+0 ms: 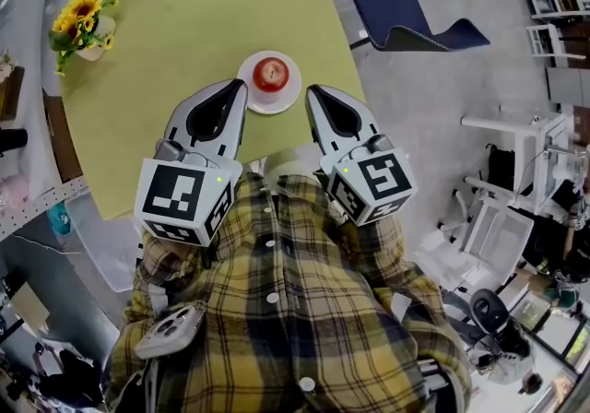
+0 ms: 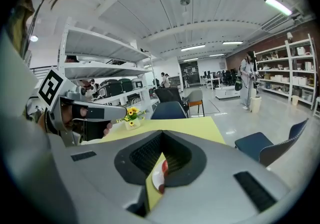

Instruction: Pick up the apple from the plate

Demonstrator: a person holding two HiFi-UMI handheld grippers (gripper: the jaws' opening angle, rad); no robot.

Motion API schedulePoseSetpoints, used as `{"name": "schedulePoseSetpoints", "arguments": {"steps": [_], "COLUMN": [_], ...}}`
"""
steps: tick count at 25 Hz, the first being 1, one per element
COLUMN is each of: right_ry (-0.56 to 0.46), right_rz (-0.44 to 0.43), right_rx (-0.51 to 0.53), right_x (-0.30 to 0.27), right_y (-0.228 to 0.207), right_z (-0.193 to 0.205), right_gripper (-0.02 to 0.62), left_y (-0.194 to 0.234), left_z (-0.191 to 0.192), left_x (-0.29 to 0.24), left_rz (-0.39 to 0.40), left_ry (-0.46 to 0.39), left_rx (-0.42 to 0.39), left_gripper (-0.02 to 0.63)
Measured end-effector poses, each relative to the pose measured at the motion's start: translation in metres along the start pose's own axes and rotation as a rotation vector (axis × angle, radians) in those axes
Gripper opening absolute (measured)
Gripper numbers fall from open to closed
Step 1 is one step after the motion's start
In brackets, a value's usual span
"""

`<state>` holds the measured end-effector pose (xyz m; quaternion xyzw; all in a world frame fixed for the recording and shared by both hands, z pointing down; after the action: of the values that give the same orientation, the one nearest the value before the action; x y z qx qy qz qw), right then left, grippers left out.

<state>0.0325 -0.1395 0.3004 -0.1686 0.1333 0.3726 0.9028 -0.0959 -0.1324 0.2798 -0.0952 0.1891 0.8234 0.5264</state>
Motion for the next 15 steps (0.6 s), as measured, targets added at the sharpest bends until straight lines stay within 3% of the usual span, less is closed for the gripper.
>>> {"name": "schedulePoseSetpoints", "arguments": {"steps": [15], "right_ry": [0.023], "right_rz": [-0.105], "right_rx": [0.016], "right_x": [0.000], "right_y": [-0.020], "right_z": [-0.003], "right_gripper": [-0.004], "left_y": [-0.019], "left_z": [-0.003], "left_x": [-0.020], "left_rz": [-0.054], "left_ry": [-0.026], "left_rx": [0.032], "left_gripper": [0.006]}}
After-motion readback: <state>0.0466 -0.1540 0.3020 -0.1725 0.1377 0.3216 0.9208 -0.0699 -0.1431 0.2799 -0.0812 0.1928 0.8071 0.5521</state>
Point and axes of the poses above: the fingertips, and each gripper's own axes: x backward along the fingers, y to its left, z out of its underside, the point moved 3 cm from there along x, backward along the fingers, and after that the axes turned 8 degrees about -z, right-handed, at the moved point
